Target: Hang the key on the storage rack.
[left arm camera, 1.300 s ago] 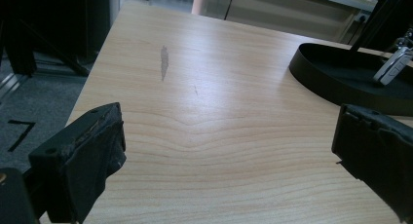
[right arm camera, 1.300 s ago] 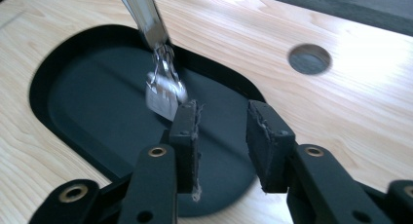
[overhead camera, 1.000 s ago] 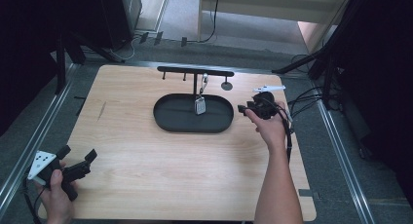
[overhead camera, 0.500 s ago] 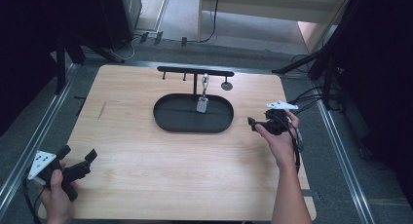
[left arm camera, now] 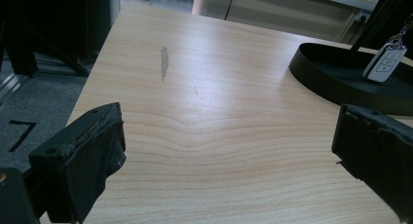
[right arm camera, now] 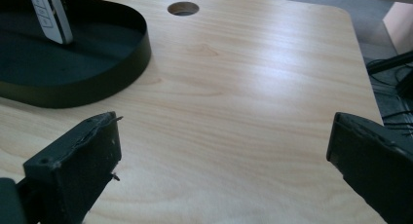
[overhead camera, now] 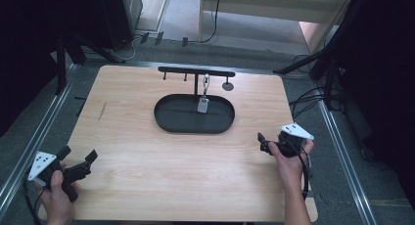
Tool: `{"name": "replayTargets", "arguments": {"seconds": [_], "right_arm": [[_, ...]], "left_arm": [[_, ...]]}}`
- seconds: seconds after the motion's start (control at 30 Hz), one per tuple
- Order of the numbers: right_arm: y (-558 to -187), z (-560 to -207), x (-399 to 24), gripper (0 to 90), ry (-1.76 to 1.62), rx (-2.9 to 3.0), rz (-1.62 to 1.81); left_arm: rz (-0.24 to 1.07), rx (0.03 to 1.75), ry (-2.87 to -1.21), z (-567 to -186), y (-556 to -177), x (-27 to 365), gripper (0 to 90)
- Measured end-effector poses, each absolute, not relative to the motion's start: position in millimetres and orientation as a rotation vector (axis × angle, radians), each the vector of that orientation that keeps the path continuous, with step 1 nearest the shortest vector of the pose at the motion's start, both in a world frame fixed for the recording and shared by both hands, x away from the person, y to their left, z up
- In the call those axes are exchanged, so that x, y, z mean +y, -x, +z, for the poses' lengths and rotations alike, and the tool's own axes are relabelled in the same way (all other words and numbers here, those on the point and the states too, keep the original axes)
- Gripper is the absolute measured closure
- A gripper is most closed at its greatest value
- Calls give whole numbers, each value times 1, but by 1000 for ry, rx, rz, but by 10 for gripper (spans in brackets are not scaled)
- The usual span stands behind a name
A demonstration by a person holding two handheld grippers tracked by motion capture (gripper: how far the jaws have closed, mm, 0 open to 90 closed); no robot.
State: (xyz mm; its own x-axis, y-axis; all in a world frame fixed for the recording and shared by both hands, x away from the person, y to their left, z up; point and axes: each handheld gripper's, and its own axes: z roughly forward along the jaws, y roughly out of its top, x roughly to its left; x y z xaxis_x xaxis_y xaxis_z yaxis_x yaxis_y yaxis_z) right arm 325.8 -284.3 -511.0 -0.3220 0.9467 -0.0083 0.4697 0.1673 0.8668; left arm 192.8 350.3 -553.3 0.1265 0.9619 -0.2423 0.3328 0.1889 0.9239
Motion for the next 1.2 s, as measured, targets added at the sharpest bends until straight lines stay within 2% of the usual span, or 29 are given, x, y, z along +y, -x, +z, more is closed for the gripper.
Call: {"name": "replayTargets", "arguments": {"seconds": [0.23, 0.97, 1.2], "right_arm": [[-295, -532, -295, 0, -1339, 1855, 1123], [-239, -542, -344, 0, -1387, 1788, 1121], [-231, -544, -348, 0, -1392, 1721, 1159]], "left_arm": [[752, 1405, -1344, -553, -193, 350, 0], [756, 1405, -1350, -553, -193, 349, 0], [749, 1407, -1349, -553, -193, 350, 0]]}}
